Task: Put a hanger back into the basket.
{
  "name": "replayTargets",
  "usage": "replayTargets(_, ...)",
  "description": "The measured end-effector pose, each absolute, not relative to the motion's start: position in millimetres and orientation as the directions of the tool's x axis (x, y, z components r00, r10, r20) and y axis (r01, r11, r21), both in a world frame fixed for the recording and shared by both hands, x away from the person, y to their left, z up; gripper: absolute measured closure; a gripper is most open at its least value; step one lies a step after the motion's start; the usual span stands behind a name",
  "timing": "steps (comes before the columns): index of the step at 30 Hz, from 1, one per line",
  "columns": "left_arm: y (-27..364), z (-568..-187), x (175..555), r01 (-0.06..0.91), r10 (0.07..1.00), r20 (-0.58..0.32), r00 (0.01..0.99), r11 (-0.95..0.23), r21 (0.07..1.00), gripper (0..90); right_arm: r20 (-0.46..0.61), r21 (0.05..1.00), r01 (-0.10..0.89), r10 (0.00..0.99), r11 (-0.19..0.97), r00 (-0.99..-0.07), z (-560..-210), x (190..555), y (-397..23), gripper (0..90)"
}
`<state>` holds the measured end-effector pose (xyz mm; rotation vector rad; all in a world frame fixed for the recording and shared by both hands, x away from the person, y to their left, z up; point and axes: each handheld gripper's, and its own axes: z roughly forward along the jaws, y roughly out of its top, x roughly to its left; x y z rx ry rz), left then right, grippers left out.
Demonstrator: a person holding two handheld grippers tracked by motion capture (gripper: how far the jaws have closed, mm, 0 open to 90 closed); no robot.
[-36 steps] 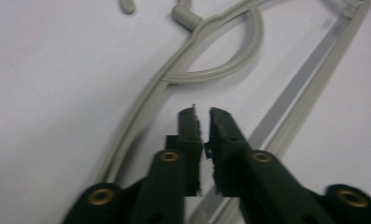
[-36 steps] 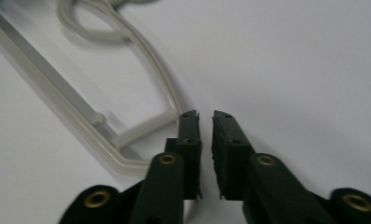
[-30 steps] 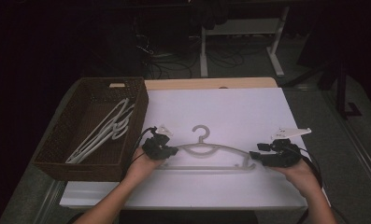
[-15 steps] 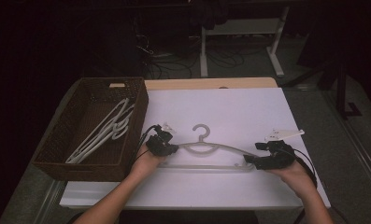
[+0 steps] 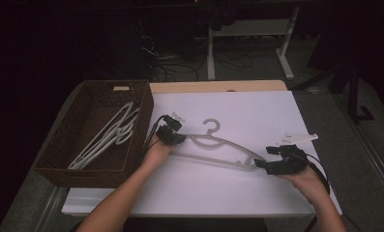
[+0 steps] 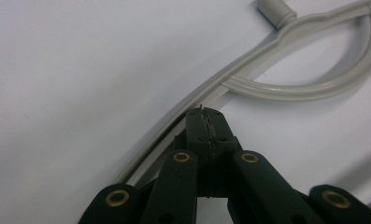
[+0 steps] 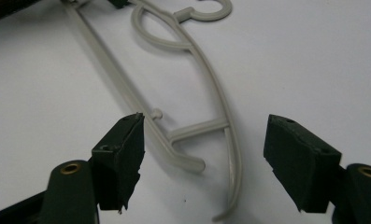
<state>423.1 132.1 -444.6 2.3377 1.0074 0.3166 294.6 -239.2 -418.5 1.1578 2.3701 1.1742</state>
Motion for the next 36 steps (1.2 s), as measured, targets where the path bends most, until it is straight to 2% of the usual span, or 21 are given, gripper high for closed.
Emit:
replayTargets(15,103,-441,496,0.596,0.755,0.069,0.652,-0.566,0.570,90.0,0.116,0.756,0.549,0.752,0.357,-0.649,-421,297,-243,28.7)
replayTargets(18,101,-441,499,0.604,0.762,0.041,0.646,-0.544,0.582,89.9,0.120,0.756,0.552,0.755,0.350,-0.644,-422,297,-245,28.9)
replayTargets(23,103,-432,489,0.596,0.762,0.009,0.648,-0.514,0.617,73.5,0.128,0.760,0.556,0.761,0.337,-0.636,-421,298,-249,33.1)
replayTargets(24,105,-426,483,0.595,0.755,-0.025,0.655,-0.495,0.633,73.5,0.132,0.759,0.558,0.761,0.334,-0.635,-420,299,-250,35.2)
replayTargets(26,108,-417,474,0.581,0.737,-0.044,0.674,-0.493,0.648,65.4,0.136,0.758,0.564,0.767,0.327,-0.627,-420,300,-253,38.4)
replayTargets(36,126,-386,409,0.482,0.592,-0.135,0.795,-0.480,0.733,43.0,0.138,0.748,0.580,0.779,0.323,-0.611,-418,311,-254,48.6)
